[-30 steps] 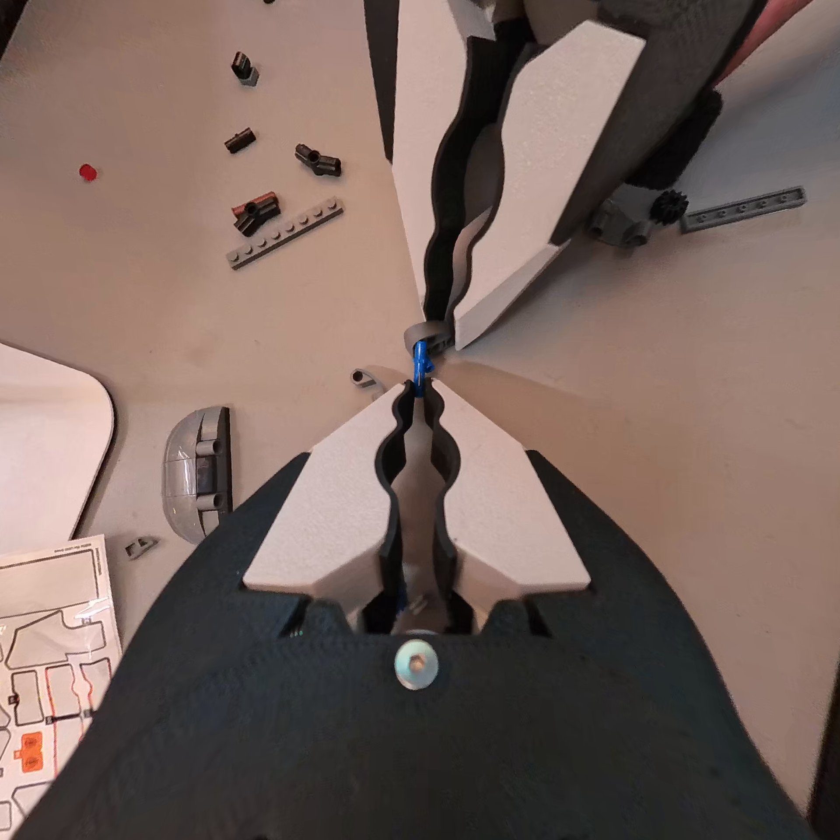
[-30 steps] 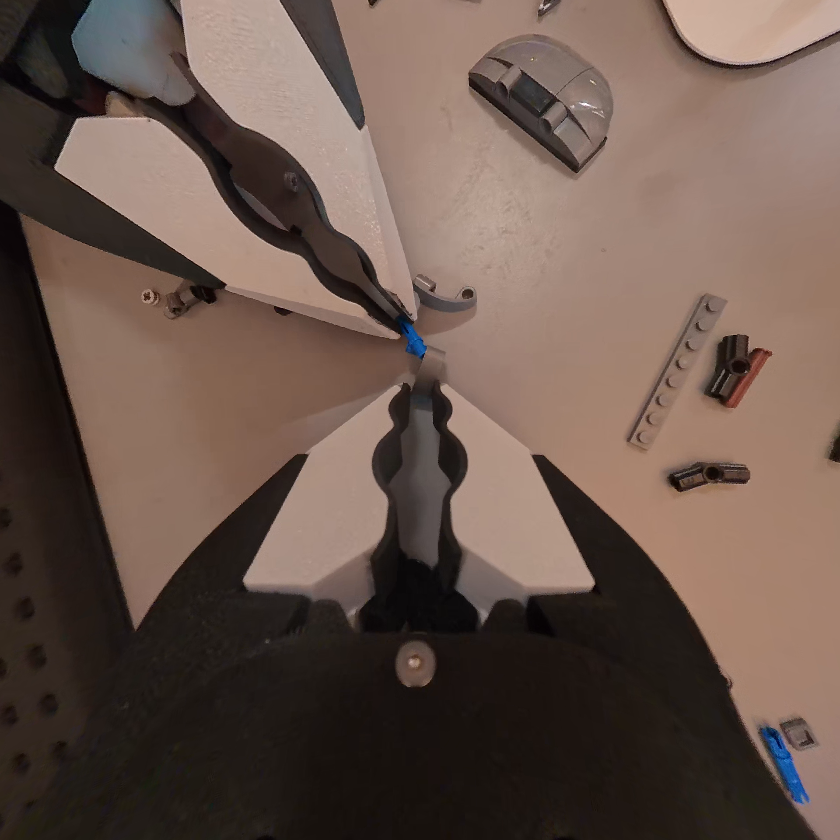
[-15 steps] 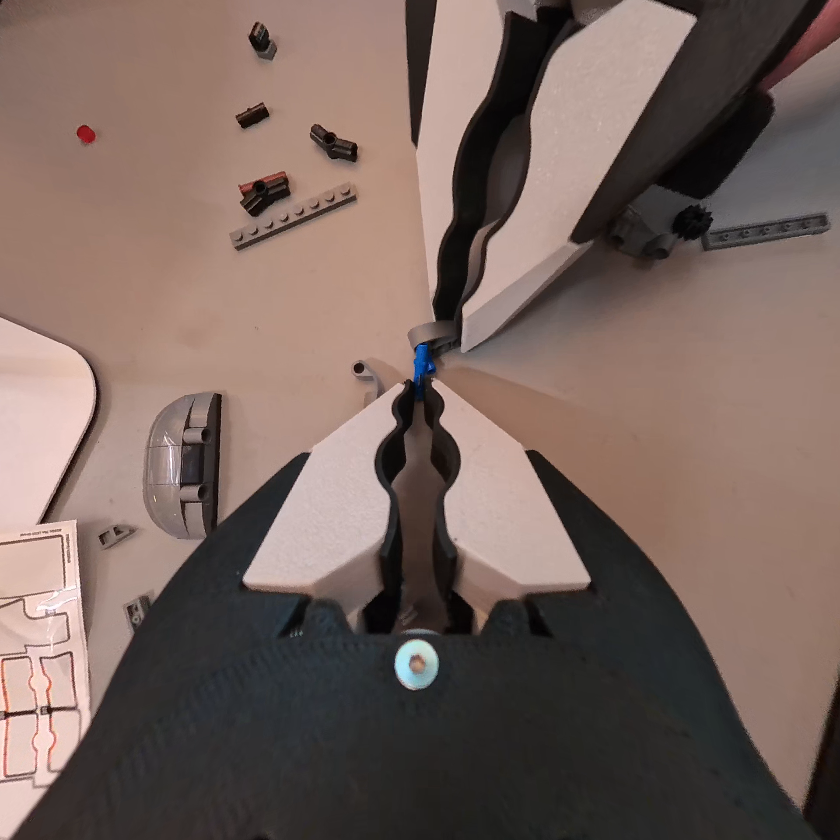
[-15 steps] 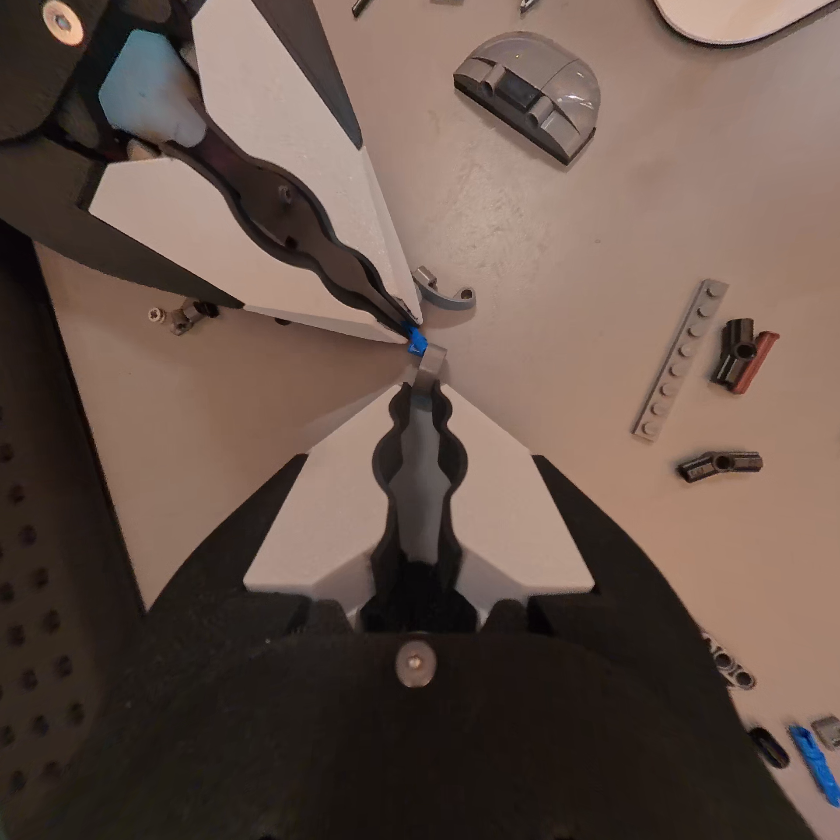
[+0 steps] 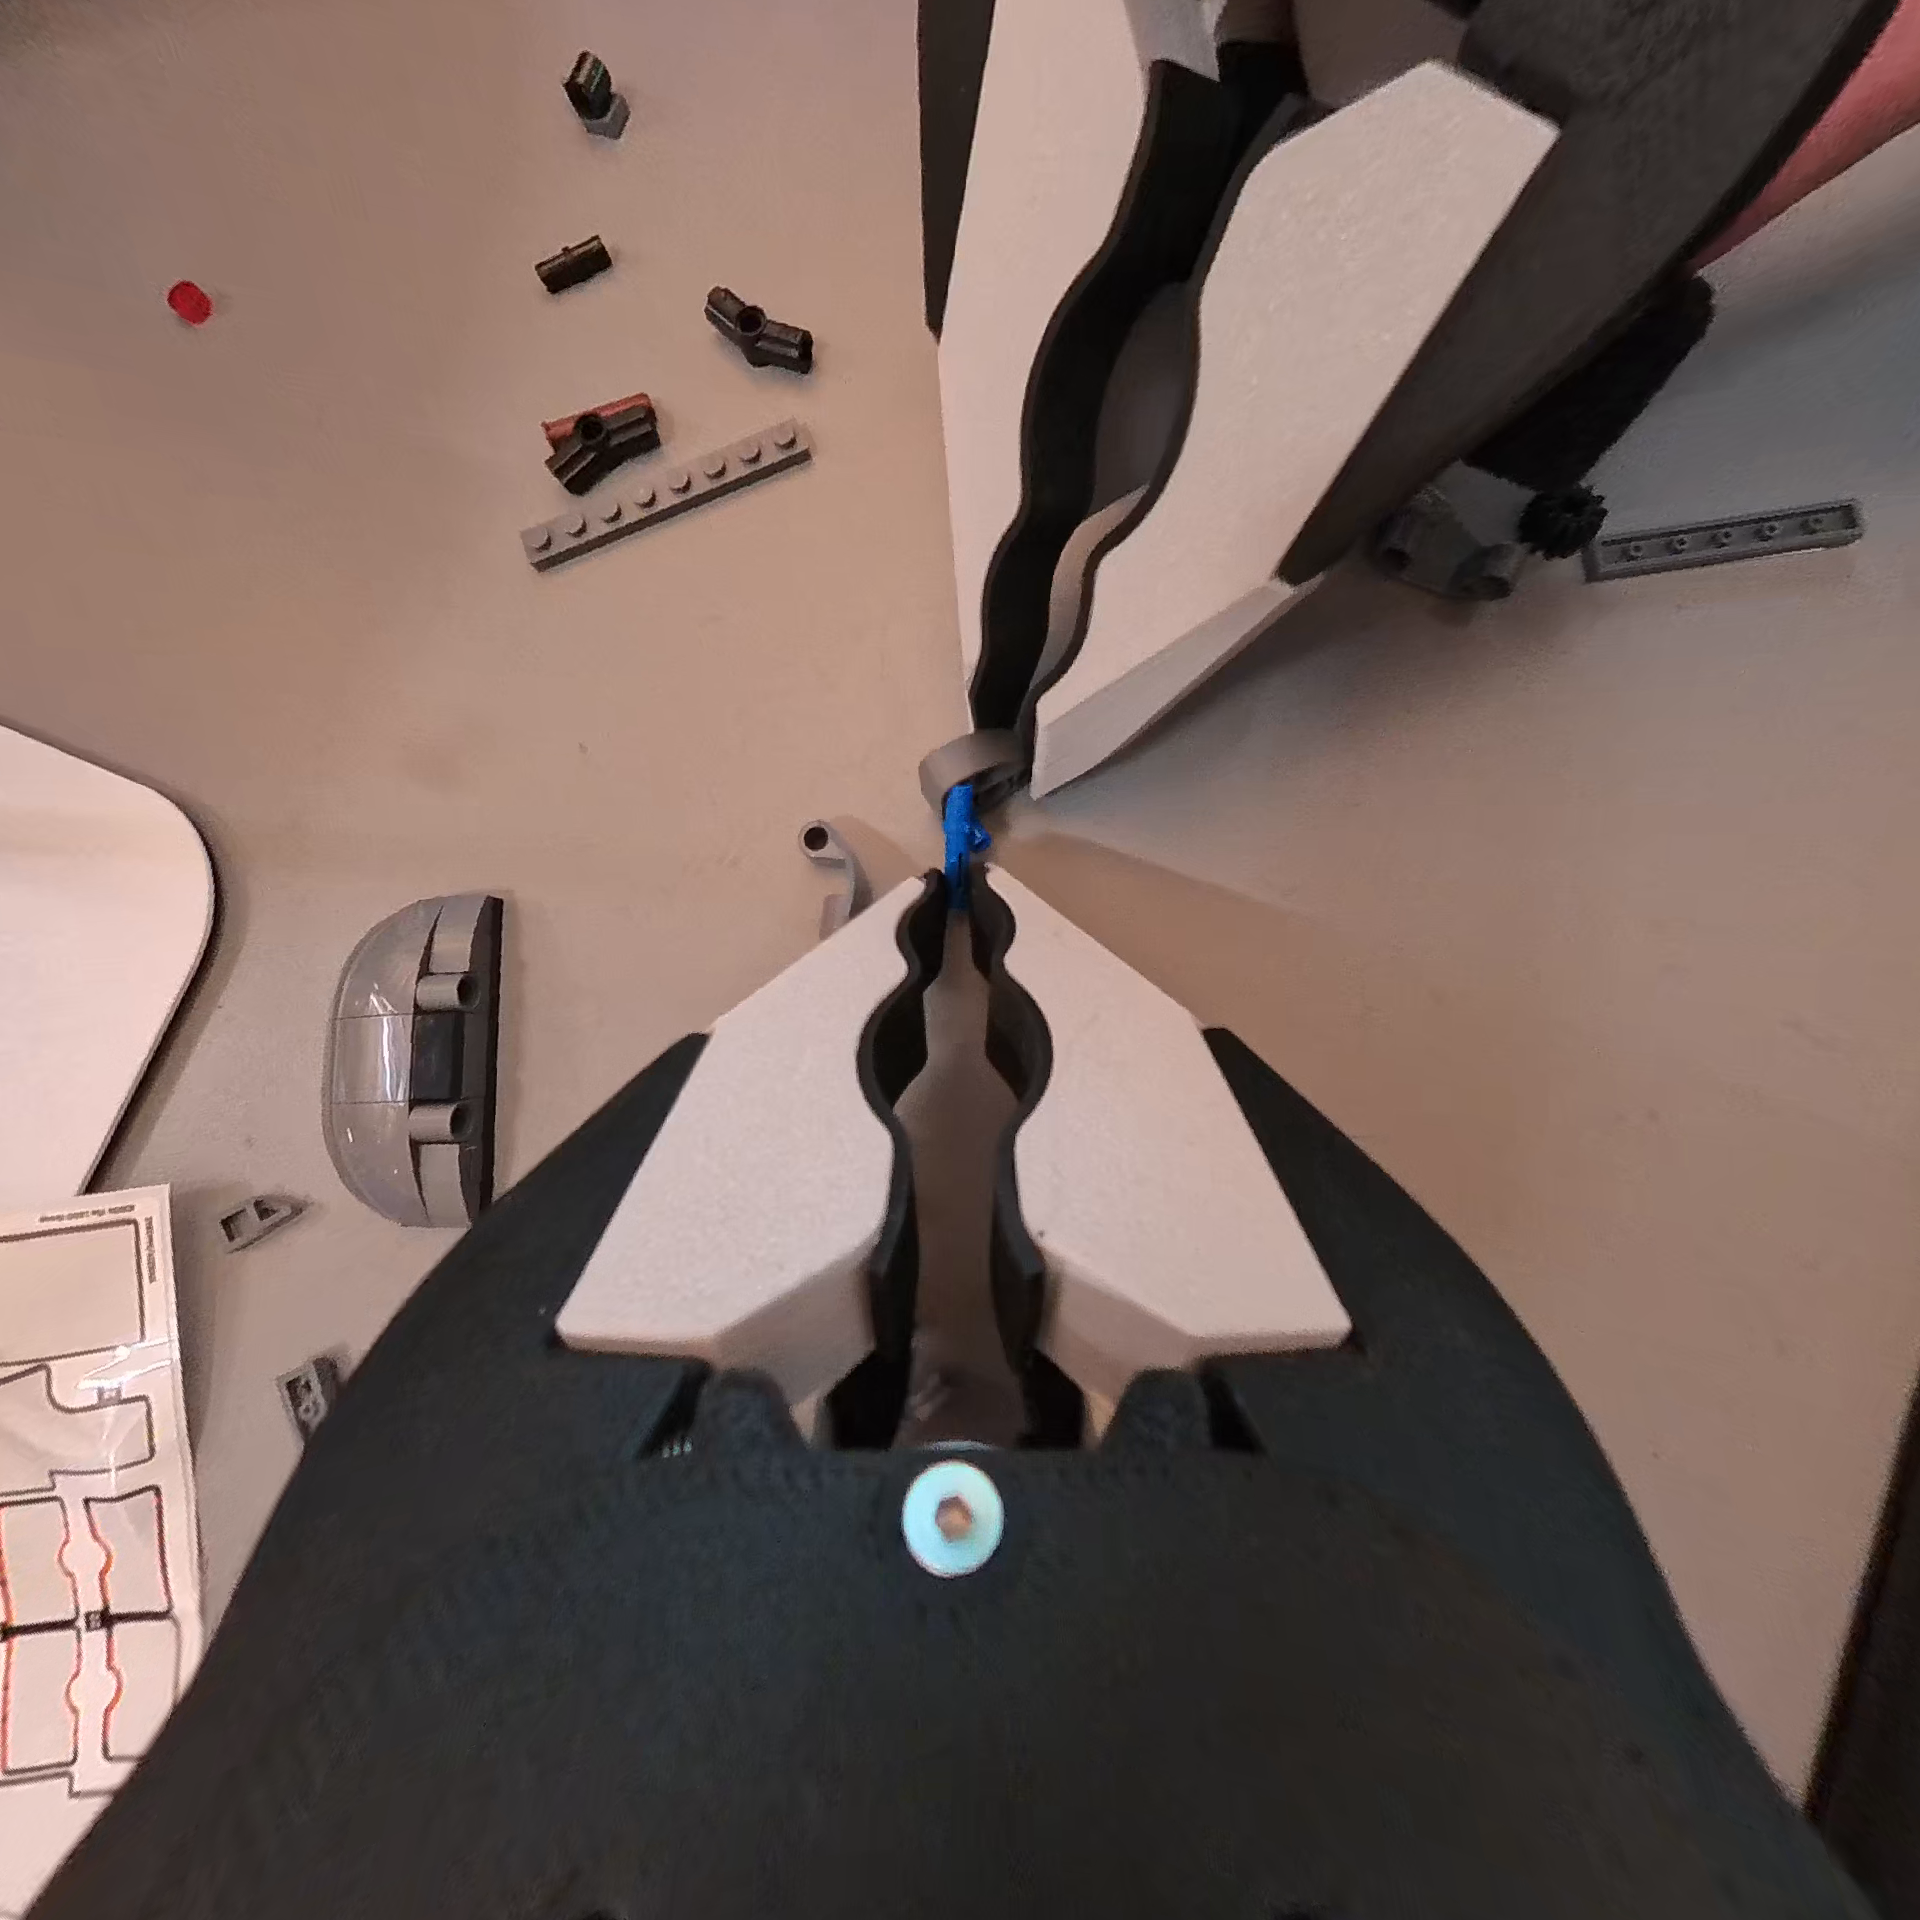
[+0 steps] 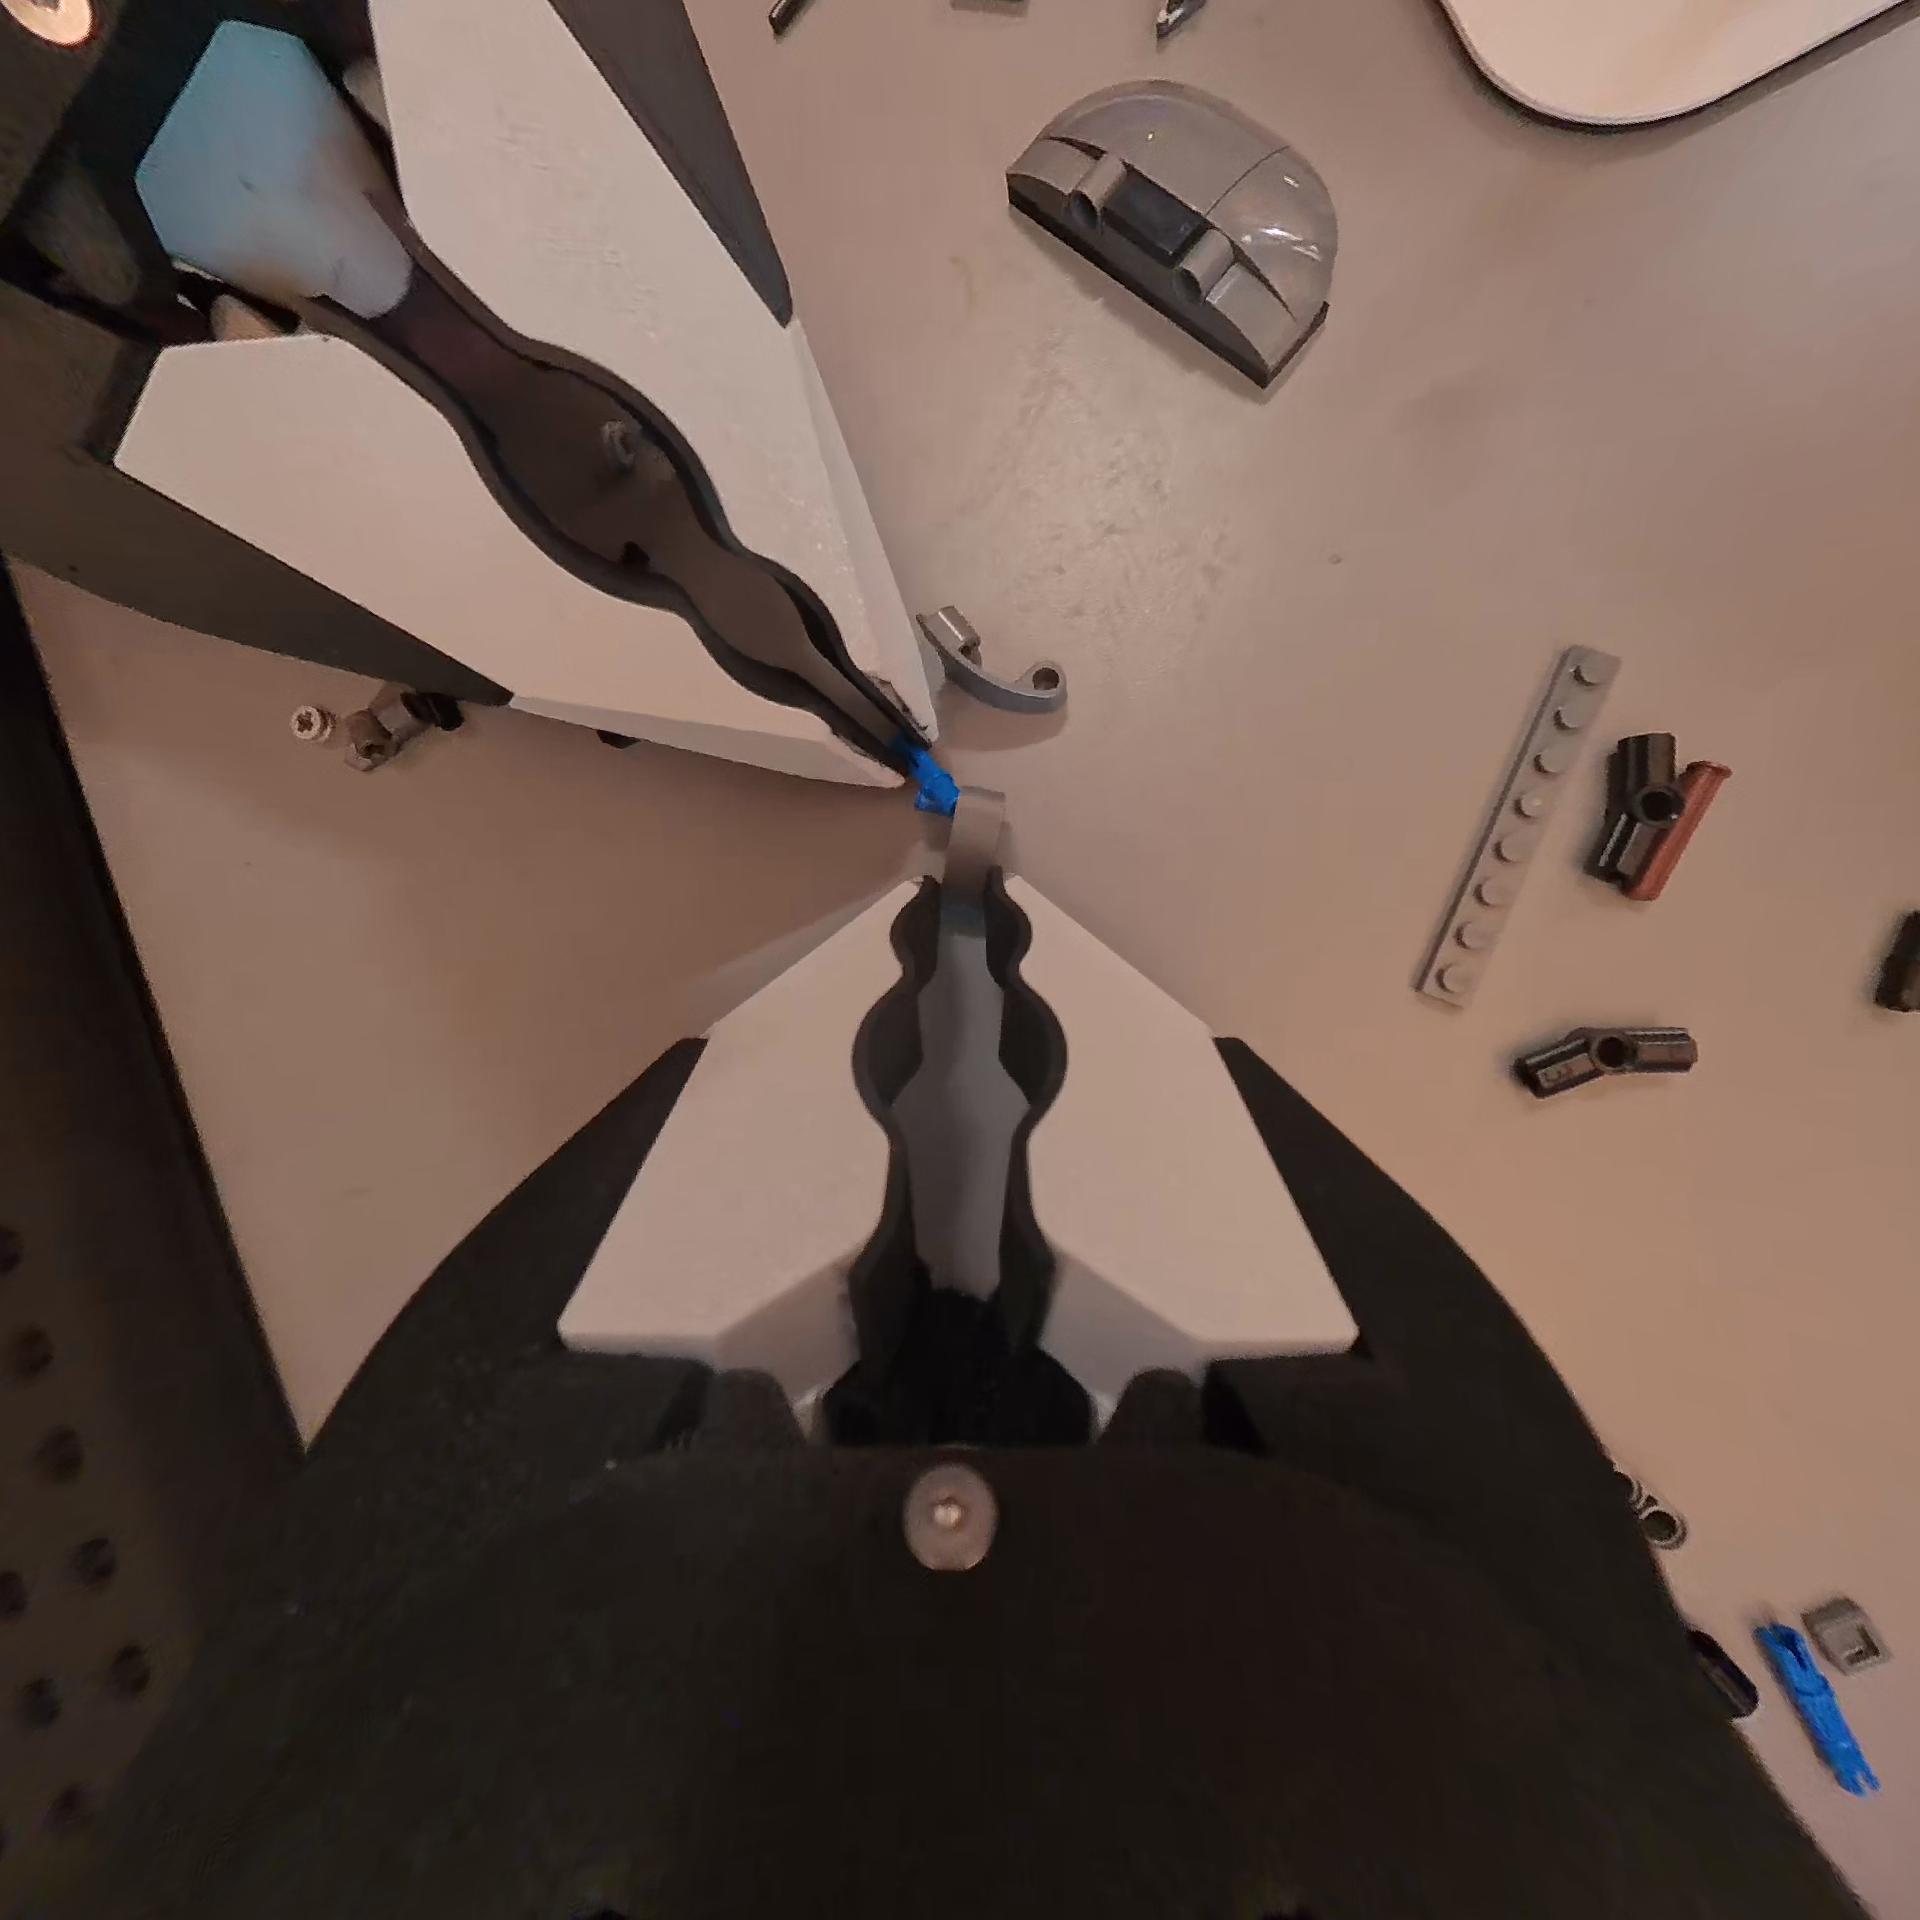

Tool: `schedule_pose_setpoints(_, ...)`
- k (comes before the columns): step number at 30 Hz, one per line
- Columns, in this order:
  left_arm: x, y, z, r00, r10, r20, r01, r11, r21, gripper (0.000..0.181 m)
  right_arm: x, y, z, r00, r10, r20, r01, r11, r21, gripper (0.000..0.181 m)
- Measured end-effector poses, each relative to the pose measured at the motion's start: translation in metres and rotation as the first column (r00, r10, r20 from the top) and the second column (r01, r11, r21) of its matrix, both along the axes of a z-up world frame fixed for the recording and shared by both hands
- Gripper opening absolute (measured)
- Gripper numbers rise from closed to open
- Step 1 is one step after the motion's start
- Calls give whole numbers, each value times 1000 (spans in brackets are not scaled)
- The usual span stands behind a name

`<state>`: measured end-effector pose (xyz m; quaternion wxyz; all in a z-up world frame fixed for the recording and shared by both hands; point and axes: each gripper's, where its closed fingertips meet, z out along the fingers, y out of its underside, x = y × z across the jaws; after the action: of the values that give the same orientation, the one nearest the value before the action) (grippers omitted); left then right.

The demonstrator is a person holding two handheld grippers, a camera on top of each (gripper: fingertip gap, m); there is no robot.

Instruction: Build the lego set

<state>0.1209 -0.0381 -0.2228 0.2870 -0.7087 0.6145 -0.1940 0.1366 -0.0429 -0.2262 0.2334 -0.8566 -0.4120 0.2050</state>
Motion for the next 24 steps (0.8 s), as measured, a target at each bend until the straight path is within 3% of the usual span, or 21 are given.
schedule_pose_setpoints(5,-2,-3,-2,999,-32,-11,32,999,0,3,-1,-1,0,1000,8,-8,-8,1000,-2,6)
schedule_pose_setpoints(10,-6,-10,-4,996,-89,-32,88,996,-20,16,-1,-1,0,1000,10,-14,-10,1000,-4,6)
schedule_pose_setpoints(24,-6,-6,-4,997,-79,-1,79,996,-52,2,-3,-2,0,999,31,-12,-31,1000,2,6)
